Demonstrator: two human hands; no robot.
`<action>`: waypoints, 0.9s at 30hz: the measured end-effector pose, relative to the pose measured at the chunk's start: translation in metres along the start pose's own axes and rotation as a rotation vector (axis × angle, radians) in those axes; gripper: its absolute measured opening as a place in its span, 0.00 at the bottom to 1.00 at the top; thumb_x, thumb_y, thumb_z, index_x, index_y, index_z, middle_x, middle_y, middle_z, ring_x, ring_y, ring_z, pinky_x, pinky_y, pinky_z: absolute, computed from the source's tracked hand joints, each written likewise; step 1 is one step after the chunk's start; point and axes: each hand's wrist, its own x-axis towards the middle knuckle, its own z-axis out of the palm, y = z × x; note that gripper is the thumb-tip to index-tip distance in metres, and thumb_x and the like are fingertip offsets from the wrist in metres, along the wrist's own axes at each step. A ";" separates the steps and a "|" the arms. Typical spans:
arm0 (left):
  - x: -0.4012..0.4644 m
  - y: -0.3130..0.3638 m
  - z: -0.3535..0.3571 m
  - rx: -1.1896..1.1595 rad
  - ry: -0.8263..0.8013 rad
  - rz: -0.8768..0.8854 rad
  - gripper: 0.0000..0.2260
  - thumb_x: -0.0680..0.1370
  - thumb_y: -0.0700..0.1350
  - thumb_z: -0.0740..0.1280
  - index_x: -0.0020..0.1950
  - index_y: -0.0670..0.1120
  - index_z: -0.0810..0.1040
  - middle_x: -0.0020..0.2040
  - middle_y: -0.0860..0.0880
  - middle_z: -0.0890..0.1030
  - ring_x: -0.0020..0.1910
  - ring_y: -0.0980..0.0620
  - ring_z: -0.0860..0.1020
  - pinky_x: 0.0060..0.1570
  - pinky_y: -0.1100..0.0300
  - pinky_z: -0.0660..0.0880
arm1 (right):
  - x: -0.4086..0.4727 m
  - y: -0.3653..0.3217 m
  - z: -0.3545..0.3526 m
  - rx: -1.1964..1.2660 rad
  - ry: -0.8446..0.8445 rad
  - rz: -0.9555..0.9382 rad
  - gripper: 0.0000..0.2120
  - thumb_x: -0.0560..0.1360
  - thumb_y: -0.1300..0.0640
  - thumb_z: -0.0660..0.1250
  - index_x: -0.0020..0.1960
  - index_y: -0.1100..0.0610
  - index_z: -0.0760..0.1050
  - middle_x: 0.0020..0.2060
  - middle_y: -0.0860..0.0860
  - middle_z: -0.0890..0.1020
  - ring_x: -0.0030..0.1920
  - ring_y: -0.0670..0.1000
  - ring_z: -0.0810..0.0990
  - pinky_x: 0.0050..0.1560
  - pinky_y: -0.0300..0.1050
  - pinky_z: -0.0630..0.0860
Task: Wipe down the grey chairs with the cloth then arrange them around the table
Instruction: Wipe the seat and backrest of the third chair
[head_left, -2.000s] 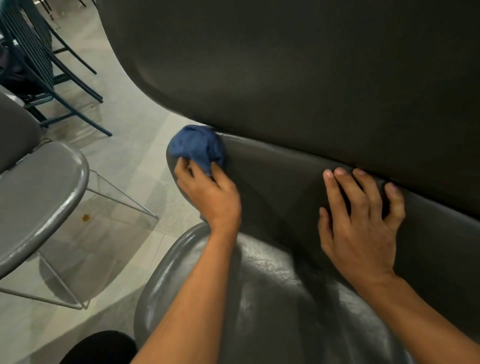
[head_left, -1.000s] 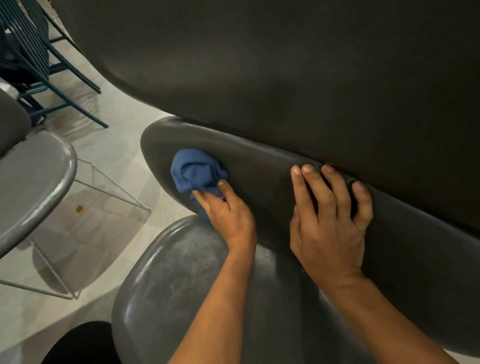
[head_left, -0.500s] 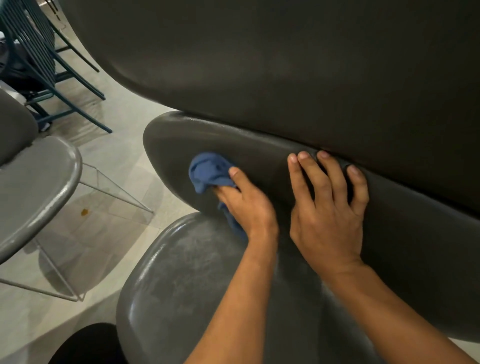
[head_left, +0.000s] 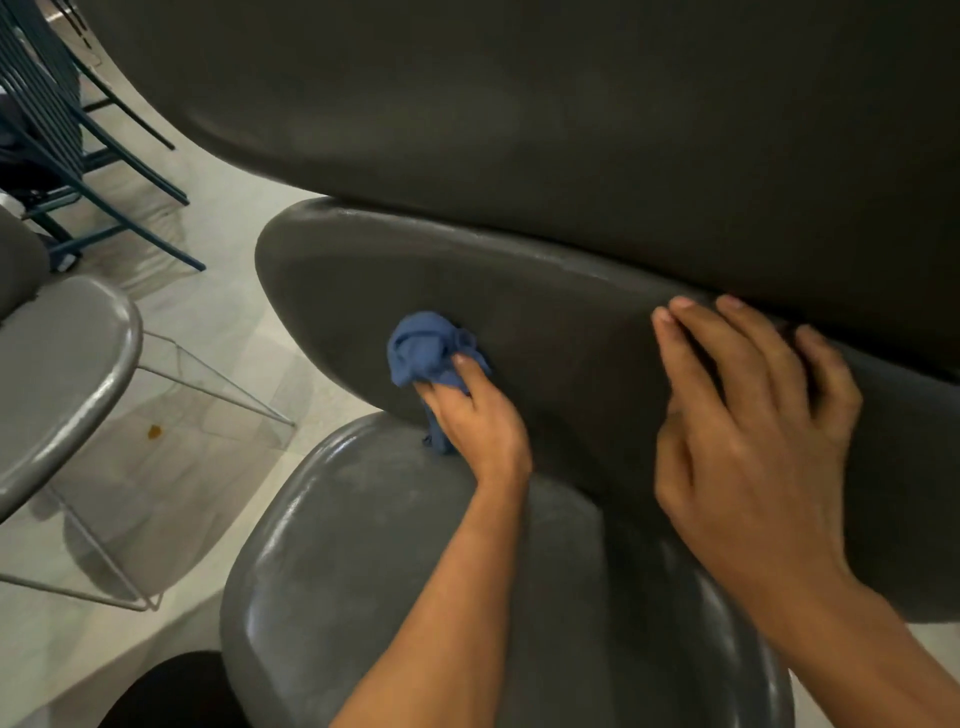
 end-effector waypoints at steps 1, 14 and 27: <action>0.002 0.017 0.005 -0.027 0.016 0.025 0.21 0.86 0.45 0.60 0.78 0.40 0.66 0.76 0.42 0.69 0.75 0.45 0.68 0.74 0.57 0.64 | -0.006 0.006 -0.004 -0.007 0.011 0.027 0.28 0.76 0.63 0.63 0.76 0.60 0.69 0.74 0.57 0.71 0.76 0.57 0.65 0.76 0.60 0.54; -0.073 -0.033 -0.003 0.204 -0.465 0.661 0.36 0.79 0.44 0.60 0.79 0.71 0.50 0.83 0.62 0.45 0.83 0.41 0.48 0.75 0.46 0.67 | -0.041 0.040 -0.012 -0.032 0.083 0.166 0.27 0.78 0.59 0.63 0.77 0.59 0.67 0.73 0.58 0.67 0.74 0.60 0.63 0.73 0.64 0.57; -0.059 0.021 0.032 -0.207 -0.016 -0.220 0.22 0.87 0.50 0.57 0.78 0.40 0.65 0.75 0.44 0.71 0.71 0.50 0.71 0.65 0.68 0.67 | -0.044 0.042 -0.009 -0.048 0.168 0.119 0.28 0.77 0.63 0.66 0.76 0.59 0.68 0.74 0.57 0.71 0.76 0.57 0.64 0.75 0.60 0.57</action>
